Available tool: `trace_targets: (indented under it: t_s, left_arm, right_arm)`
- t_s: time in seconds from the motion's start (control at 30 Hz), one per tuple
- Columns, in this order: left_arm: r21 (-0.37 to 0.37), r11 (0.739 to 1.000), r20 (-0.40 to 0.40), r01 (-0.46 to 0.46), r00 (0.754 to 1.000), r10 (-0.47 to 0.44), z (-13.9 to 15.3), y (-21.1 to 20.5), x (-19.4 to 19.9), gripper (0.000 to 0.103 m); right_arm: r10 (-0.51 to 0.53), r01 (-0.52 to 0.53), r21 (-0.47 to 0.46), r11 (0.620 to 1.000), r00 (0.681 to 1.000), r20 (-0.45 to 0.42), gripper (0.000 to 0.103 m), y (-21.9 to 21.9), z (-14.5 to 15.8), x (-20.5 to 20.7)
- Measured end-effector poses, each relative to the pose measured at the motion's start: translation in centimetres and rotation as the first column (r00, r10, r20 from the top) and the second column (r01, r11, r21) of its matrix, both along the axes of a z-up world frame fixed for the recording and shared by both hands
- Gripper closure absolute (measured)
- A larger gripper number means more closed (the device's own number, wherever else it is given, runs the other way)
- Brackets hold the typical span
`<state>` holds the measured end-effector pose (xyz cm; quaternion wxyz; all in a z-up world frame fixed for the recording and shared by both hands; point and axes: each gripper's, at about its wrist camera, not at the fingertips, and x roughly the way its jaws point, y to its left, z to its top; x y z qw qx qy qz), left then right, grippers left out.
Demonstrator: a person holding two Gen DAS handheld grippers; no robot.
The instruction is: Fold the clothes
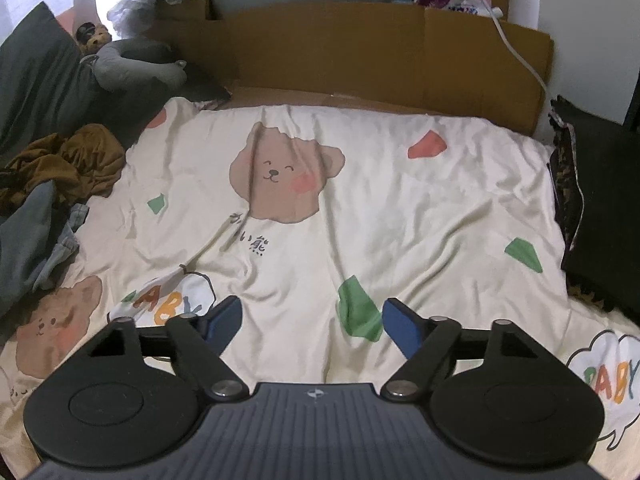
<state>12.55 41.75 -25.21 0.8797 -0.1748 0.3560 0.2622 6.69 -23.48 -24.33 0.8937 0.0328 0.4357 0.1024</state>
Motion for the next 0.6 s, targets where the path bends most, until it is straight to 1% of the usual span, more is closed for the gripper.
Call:
trace_targets:
  t_s: [0.07, 0.13, 0.2, 0.3, 0.4, 0.5, 0.6]
  left_arm:
    - [-0.029, 1.000, 0.023, 0.006, 1.000, -0.006, 0.4, -0.1, -0.5, 0.062]
    - [-0.055, 0.998, 0.043, 0.010, 0.999, -0.008, 0.9, -0.2, -1.0, 0.066]
    - [-0.054, 0.998, 0.064, 0.038, 0.997, -0.034, 1.6, -1.0, -1.3, 0.069]
    - [-0.069, 0.992, 0.097, 0.104, 0.991, -0.097, 2.5, -3.0, -1.3, 0.071]
    - [-0.083, 0.982, 0.131, 0.171, 0.979, -0.159, 3.5, -5.0, -1.4, 0.072]
    - [-0.094, 0.967, 0.166, 0.237, 0.962, -0.219, 4.4, -6.9, -1.5, 0.073]
    - [-0.102, 0.948, 0.201, 0.303, 0.939, -0.279, 5.3, -9.0, -1.5, 0.073]
  right_arm:
    - [-0.011, 0.011, 0.010, 1.000, 1.000, 0.004, 0.025, -0.2, 0.1, 0.1]
    - [-0.017, 0.016, 0.011, 1.000, 1.000, 0.011, 0.025, -0.2, 0.3, 0.1]
    - [-0.019, 0.019, 0.004, 1.000, 1.000, 0.017, 0.025, -0.2, 0.4, 0.2]
    - [-0.022, 0.022, -0.002, 1.000, 1.000, 0.020, 0.024, -0.2, 0.5, 0.2]
    - [-0.015, 0.015, 0.004, 1.000, 1.000, 0.014, 0.025, -0.2, 0.5, 0.2]
    - [0.000, 0.000, 0.013, 1.000, 1.000, 0.019, 0.025, -0.1, 0.6, 0.1]
    - [0.002, -0.003, 0.019, 1.000, 1.000, 0.027, 0.024, -0.1, 0.8, 0.0]
